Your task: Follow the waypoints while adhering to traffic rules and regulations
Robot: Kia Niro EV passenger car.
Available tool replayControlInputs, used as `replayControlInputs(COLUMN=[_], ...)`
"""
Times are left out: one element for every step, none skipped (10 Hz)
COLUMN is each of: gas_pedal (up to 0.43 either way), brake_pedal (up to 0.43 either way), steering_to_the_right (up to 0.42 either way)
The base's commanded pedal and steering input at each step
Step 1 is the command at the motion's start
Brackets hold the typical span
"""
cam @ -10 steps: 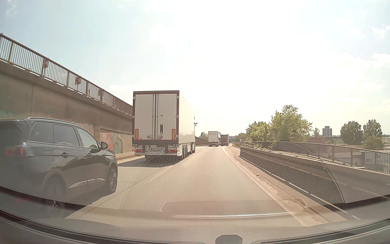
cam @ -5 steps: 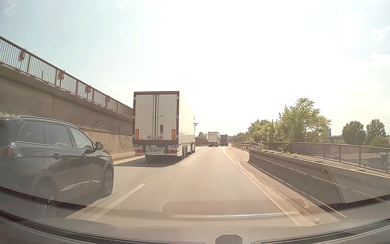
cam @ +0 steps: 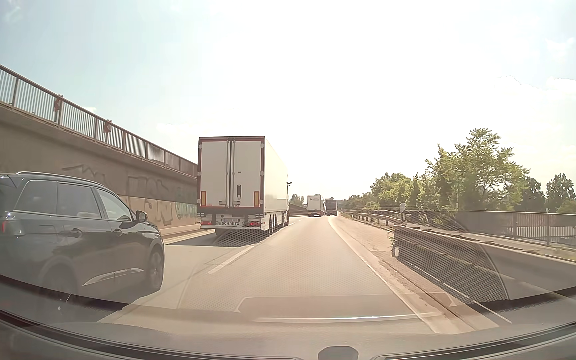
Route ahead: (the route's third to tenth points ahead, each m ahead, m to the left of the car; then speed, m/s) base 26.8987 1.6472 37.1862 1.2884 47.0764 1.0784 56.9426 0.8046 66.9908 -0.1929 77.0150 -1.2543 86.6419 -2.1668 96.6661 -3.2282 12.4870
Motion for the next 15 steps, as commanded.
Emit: replayControlInputs(gas_pedal=[0.169, 0.177, 0.177, 0.177, 0.177, 0.177, 0.177, 0.177, 0.177, 0.197, 0.197, 0.197, 0.197, 0.197, 0.197], brake_pedal=[0.030, 0.030, 0.030, 0.030, 0.030, 0.030, 0.030, 0.030, 0.030, 0.030, 0.030, 0.030, 0.030, 0.030, 0.030], steering_to_the_right=[0.009, 0.009, 0.009, 0.008, 0.008, 0.006, 0.006, 0.006, 0.006, 0.006, 0.006, 0.005, 0.005, 0.005, 0.006])
